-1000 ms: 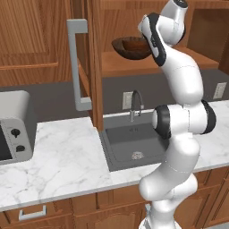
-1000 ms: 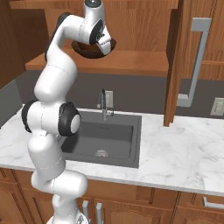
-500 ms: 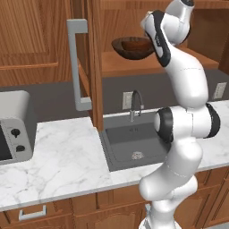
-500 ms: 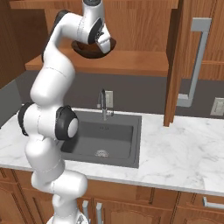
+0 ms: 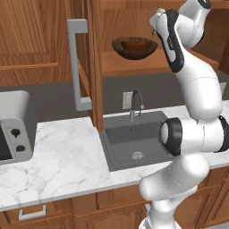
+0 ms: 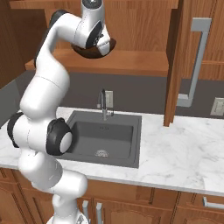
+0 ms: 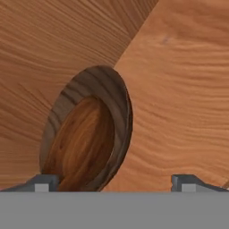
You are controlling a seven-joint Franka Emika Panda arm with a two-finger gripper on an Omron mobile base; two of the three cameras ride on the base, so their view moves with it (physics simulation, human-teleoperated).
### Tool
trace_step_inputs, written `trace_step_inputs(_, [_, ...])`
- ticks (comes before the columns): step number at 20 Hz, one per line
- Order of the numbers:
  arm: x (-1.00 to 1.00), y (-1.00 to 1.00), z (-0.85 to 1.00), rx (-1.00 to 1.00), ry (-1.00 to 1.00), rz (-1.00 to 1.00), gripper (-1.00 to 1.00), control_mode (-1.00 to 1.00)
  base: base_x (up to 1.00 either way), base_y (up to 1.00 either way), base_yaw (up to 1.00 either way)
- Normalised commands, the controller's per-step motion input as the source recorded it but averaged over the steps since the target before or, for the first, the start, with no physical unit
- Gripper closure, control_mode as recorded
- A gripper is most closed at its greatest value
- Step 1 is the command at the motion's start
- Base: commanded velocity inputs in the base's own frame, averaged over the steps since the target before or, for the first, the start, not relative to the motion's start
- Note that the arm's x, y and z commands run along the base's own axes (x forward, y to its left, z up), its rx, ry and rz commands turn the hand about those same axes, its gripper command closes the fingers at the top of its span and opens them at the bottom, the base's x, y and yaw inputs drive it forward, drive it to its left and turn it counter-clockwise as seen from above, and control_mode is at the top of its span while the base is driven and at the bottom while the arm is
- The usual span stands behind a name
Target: Pick up the bowls on the counter and stack them on top of one another in the open cabinet. Place the smaller bowl on top of the larger bowl.
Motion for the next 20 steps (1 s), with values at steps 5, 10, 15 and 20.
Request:
trace_step_inputs(5, [-0.62,-0.21,0.18,0.06,-0.03,0.00,-1.00,-1.00,0.00,0.00,0.00])
trace_step_inputs(10, [-0.62,-0.23,0.26,0.08,0.00,0.00,-1.00,-1.00,0.00,0.00,0.00])
trace_step_inputs(15, [-0.62,-0.09,0.16,0.05,0.00,0.00,-1.00,-1.00,0.00,0.00,0.00])
trace_step_inputs(20, [-0.62,-0.01,0.01,0.00,0.00,0.00,-1.00,-1.00,0.00,0.00,0.00])
